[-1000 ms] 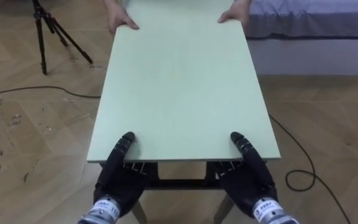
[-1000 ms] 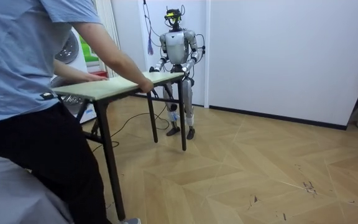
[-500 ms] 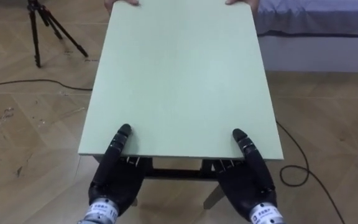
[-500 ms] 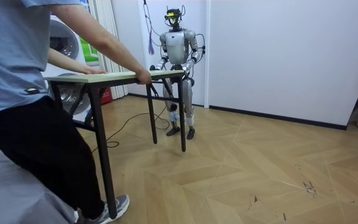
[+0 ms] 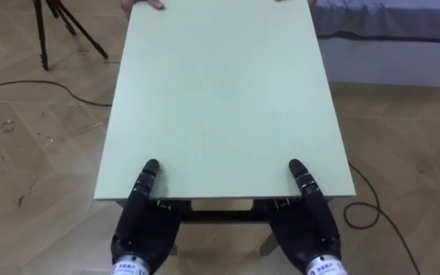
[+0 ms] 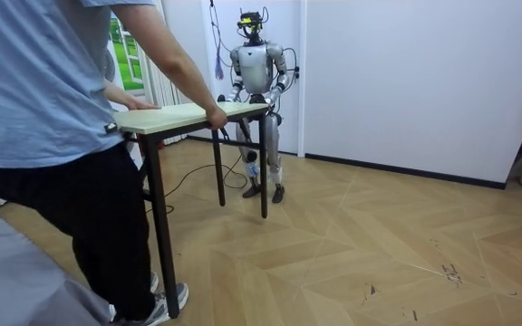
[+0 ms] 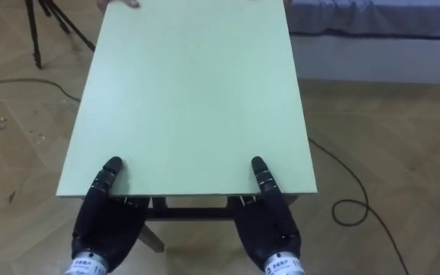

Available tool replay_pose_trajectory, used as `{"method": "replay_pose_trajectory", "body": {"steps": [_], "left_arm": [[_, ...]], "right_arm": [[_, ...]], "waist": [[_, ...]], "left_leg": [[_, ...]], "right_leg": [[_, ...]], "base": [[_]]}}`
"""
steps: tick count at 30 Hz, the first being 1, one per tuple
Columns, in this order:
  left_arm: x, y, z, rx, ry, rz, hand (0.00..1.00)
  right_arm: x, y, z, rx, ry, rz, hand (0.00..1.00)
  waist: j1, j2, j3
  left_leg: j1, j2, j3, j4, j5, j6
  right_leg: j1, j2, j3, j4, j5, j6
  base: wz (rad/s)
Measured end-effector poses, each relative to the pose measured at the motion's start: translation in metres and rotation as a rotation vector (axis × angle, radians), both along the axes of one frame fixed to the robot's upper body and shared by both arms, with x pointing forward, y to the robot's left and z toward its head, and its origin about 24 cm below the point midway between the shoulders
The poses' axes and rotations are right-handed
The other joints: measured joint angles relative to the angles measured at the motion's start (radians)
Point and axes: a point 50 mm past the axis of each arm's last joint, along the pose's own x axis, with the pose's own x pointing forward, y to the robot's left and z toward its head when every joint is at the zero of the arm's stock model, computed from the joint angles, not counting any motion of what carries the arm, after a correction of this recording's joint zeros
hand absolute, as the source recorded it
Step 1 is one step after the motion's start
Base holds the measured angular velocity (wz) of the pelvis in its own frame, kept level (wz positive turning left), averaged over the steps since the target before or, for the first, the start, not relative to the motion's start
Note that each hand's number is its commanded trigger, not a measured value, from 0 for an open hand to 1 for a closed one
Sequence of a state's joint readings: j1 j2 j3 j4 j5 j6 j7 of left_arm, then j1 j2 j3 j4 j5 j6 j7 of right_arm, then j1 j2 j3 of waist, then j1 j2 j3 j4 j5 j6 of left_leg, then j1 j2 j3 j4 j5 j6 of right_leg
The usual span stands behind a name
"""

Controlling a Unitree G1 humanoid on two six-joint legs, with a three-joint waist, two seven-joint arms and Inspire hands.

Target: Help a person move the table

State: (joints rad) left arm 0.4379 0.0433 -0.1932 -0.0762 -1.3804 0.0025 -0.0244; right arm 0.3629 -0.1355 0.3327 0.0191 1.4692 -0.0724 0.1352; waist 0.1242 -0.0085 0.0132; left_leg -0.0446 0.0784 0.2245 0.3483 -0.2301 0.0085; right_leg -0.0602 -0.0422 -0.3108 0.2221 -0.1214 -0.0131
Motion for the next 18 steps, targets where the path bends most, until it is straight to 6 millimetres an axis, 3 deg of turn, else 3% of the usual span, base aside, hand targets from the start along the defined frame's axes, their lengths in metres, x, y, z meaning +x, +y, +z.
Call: {"method": "replay_pose_trajectory", "body": {"steps": [1, 3, 4, 5, 6, 7, 8, 10, 12, 13, 14, 15, 16, 17, 18], "left_arm": [[-0.001, -0.002, -0.001, -0.005, 0.004, -0.005, 1.00], [-0.001, -0.002, -0.001, -0.011, 0.003, -0.003, 1.00], [-0.001, -0.001, -0.001, -0.015, -0.002, 0.002, 1.00], [-0.001, -0.002, -0.001, -0.026, -0.013, 0.008, 1.00], [-0.002, -0.003, -0.002, -0.037, -0.014, 0.018, 1.00], [-0.008, -0.005, -0.006, -0.066, 0.001, 0.035, 1.00], [-0.009, -0.007, -0.006, -0.095, 0.011, 0.026, 1.00], [-0.007, -0.006, -0.005, -0.109, 0.006, 0.028, 1.00], [0.002, -0.005, -0.001, -0.098, -0.020, 0.007, 1.00], [0.012, -0.006, 0.003, -0.088, -0.038, -0.014, 1.00], [0.022, -0.006, 0.006, -0.071, -0.058, -0.034, 1.00], [0.024, -0.003, 0.006, -0.057, -0.061, -0.034, 1.00], [0.023, 0.004, 0.005, -0.038, -0.061, -0.026, 1.00], [0.022, 0.006, 0.004, -0.025, -0.053, -0.036, 1.00], [0.021, 0.005, 0.002, -0.022, -0.044, -0.044, 1.00]], "right_arm": [[-0.001, 0.000, -0.001, 0.000, -0.001, 0.001, 1.00], [-0.001, -0.002, 0.000, -0.005, -0.013, 0.007, 1.00], [0.000, -0.002, 0.001, -0.011, -0.027, 0.013, 1.00], [0.002, -0.002, 0.004, -0.019, -0.046, 0.019, 1.00], [0.004, -0.002, 0.005, -0.024, -0.051, 0.026, 1.00], [0.006, -0.003, 0.006, -0.046, -0.050, 0.040, 1.00], [0.007, -0.004, 0.007, -0.065, -0.058, 0.047, 1.00], [0.012, -0.004, 0.009, -0.075, -0.077, 0.051, 1.00], [0.016, -0.005, 0.012, -0.067, -0.093, 0.045, 1.00], [0.019, -0.006, 0.014, -0.058, -0.109, 0.028, 1.00], [0.023, -0.009, 0.016, -0.055, -0.120, 0.010, 1.00], [0.023, -0.006, 0.014, -0.042, -0.115, 0.002, 1.00], [0.019, 0.001, 0.012, -0.018, -0.101, 0.013, 1.00], [0.013, 0.001, 0.009, -0.004, -0.096, 0.011, 1.00], [0.008, 0.000, 0.006, -0.002, -0.090, 0.009, 1.00]], "waist": [[0.012, 0.002, 0.0005], [0.018, 0.003, -0.0002], [0.017, 0.004, -0.0030], [0.021, 0.012, 0.0008], [0.024, 0.028, 0.0054], [0.022, 0.065, 0.0035], [0.014, 0.089, 0.0076], [-0.021, 0.107, 0.0116], [-0.033, 0.103, 0.0185], [-0.032, 0.100, 0.0221], [-0.038, 0.088, 0.0346], [-0.036, 0.075, 0.0305], [-0.041, 0.068, 0.0283], [-0.047, 0.062, 0.0254], [-0.048, 0.057, 0.0222]], "left_leg": [[-0.021, -0.002, -0.022, 0.035, 0.000, -0.001], [-0.039, -0.004, -0.027, 0.045, 0.013, -0.035], [-0.039, -0.005, -0.023, 0.008, 0.027, -0.066], [-0.049, 0.014, 0.006, 0.038, 0.010, -0.082], [-0.054, 0.037, 0.028, 0.104, -0.015, -0.087], [-0.052, 0.078, 0.037, 0.231, -0.047, -0.097], [-0.045, 0.096, 0.030, 0.320, -0.057, -0.093], [-0.023, 0.102, 0.016, 0.309, -0.078, -0.094], [-0.001, 0.096, 0.052, 0.176, -0.132, -0.077], [0.029, 0.081, 0.085, 0.069, -0.154, -0.056], [0.033, 0.046, 0.056, 0.009, -0.159, -0.013], [0.020, 0.031, 0.038, 0.009, -0.156, -0.001], [-0.016, 0.019, -0.015, 0.040, -0.154, 0.002], [-0.034, 0.001, -0.038, 0.069, -0.155, 0.003], [-0.034, -0.013, -0.036, 0.073, -0.156, 0.005]], "right_leg": [[0.002, 0.002, 0.001, -0.004, -0.002, -0.007], [-0.005, 0.004, -0.005, -0.017, -0.004, -0.017], [-0.021, 0.003, -0.032, -0.030, 0.005, -0.033], [-0.046, -0.001, -0.089, -0.038, 0.012, -0.048], [-0.045, 0.007, -0.114, -0.036, 0.015, -0.057], [-0.029, 0.027, -0.160, -0.031, 0.017, -0.068], [-0.031, 0.035, -0.210, -0.014, 0.015, -0.076], [-0.062, 0.029, -0.262, 0.025, 0.014, -0.079], [-0.125, 0.000, -0.279, 0.105, 0.018, -0.085], [-0.205, -0.037, -0.276, 0.224, 0.025, -0.097], [-0.339, -0.102, -0.272, 0.409, 0.031, -0.087], [-0.373, -0.105, -0.262, 0.377, 0.020, -0.044], [-0.389, -0.078, -0.252, 0.214, 0.061, -0.029], [-0.383, -0.071, -0.240, 0.083, 0.162, -0.044], [-0.378, -0.081, -0.232, 0.064, 0.234, -0.052]], "base": [[-0.12], [0.02], [-0.11], [-0.28], [-0.54], [-0.46], [-0.32], [0.16], [0.29], [0.19], [0.07], [0.00], [0.20], [0.39], [0.70]]}}
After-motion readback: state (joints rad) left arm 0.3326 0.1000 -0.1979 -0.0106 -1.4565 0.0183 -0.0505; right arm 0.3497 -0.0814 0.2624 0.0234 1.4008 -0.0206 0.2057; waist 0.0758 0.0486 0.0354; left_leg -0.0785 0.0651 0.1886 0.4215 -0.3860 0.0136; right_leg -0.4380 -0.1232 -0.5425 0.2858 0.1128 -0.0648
